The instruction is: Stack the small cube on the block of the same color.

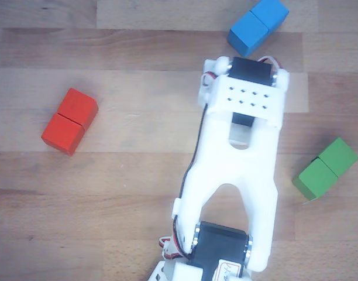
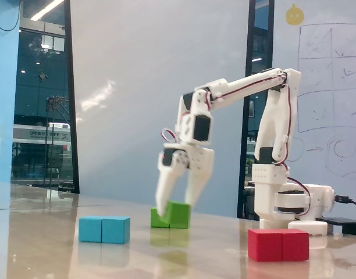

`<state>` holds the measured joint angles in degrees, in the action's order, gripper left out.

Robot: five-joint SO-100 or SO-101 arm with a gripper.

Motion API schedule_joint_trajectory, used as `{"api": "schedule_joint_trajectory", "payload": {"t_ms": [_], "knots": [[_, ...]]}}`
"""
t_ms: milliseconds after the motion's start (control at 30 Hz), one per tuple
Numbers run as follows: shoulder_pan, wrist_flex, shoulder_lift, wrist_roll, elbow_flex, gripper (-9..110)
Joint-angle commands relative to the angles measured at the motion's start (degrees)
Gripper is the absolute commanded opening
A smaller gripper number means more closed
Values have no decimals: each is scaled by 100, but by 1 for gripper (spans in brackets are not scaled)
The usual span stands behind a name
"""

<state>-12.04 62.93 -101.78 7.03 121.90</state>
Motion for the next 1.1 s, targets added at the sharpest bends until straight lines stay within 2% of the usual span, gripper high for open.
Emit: {"api": "schedule_joint_trajectory", "payload": {"t_ms": [0, 567, 1067], "knots": [[-580, 0, -149, 53, -949, 8], [-2865, 9, -149, 62, -1336, 7], [-3226, 905, -149, 677, -1354, 7]]}}
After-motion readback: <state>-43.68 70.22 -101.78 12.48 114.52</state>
